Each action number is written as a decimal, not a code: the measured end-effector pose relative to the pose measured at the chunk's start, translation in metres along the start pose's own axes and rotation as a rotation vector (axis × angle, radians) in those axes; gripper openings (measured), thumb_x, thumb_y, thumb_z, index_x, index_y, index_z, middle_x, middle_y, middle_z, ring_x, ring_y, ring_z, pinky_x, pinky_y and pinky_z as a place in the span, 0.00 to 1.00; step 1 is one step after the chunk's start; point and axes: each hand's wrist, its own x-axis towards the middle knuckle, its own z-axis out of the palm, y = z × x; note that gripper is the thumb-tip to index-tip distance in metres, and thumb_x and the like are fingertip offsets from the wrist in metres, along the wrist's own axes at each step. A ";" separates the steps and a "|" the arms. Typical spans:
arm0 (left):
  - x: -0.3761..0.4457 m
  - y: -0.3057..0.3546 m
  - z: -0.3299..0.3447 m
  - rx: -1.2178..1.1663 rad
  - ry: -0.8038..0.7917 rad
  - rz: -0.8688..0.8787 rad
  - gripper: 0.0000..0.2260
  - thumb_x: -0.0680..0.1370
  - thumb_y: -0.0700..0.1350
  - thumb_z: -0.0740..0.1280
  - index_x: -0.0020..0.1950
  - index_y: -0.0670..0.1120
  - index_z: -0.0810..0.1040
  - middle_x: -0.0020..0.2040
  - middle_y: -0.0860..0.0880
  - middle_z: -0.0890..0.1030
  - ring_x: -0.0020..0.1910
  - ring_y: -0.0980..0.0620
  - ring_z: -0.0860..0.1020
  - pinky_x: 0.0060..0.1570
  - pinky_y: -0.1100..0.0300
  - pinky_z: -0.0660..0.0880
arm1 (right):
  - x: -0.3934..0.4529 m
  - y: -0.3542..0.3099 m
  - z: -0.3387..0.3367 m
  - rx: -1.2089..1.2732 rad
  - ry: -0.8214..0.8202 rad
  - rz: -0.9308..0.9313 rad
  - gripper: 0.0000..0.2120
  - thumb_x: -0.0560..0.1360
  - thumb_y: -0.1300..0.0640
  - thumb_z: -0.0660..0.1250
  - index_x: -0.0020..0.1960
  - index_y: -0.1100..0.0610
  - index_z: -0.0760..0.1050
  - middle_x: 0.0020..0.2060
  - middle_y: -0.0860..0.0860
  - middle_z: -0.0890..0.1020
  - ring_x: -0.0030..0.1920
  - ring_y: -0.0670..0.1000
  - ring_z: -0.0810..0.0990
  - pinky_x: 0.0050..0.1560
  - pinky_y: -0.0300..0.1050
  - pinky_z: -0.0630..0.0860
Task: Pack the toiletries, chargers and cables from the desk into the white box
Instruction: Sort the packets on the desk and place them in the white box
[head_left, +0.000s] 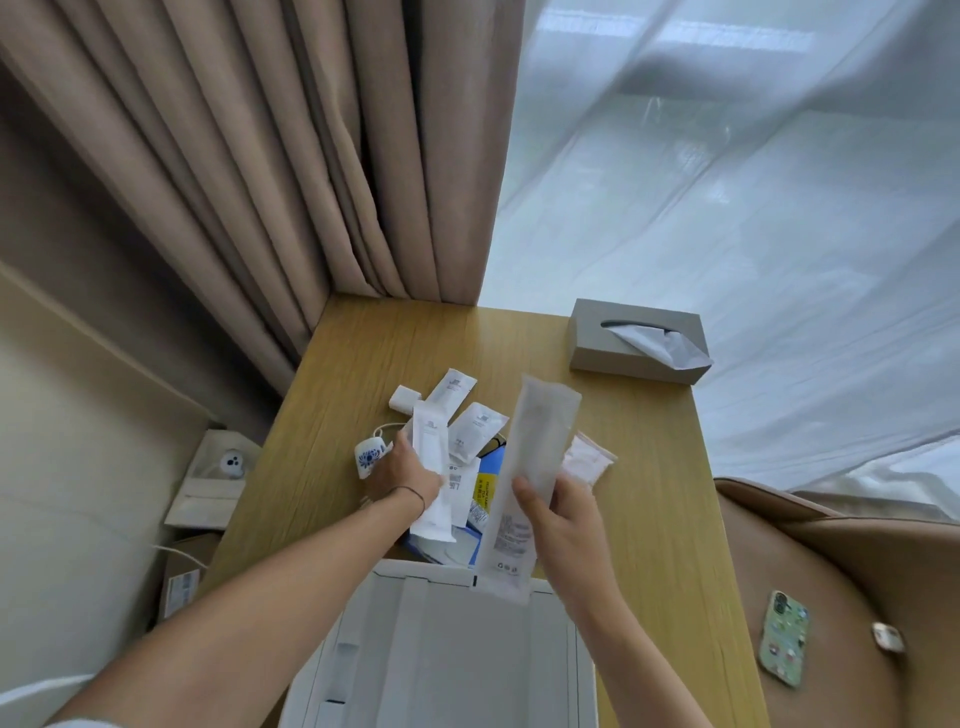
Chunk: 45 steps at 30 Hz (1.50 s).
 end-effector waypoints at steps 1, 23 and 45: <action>0.000 0.000 0.000 -0.027 0.008 0.006 0.28 0.72 0.47 0.75 0.69 0.48 0.68 0.61 0.44 0.80 0.58 0.42 0.80 0.52 0.47 0.79 | -0.005 0.002 0.001 0.018 -0.005 0.011 0.08 0.82 0.56 0.67 0.48 0.59 0.81 0.43 0.57 0.86 0.47 0.62 0.85 0.49 0.62 0.81; -0.115 -0.053 -0.092 -0.799 0.069 0.302 0.02 0.80 0.40 0.65 0.50 0.45 0.78 0.43 0.50 0.83 0.41 0.53 0.81 0.40 0.57 0.79 | -0.087 0.101 0.045 -0.247 -0.196 0.306 0.06 0.79 0.61 0.68 0.53 0.57 0.84 0.46 0.49 0.88 0.47 0.48 0.86 0.46 0.41 0.78; -0.207 -0.129 -0.087 -0.978 -0.220 0.113 0.06 0.80 0.39 0.67 0.50 0.47 0.83 0.48 0.44 0.87 0.50 0.39 0.84 0.52 0.41 0.81 | -0.084 0.172 0.066 -0.638 -0.143 0.527 0.15 0.76 0.50 0.72 0.32 0.53 0.78 0.29 0.47 0.85 0.30 0.48 0.85 0.31 0.41 0.82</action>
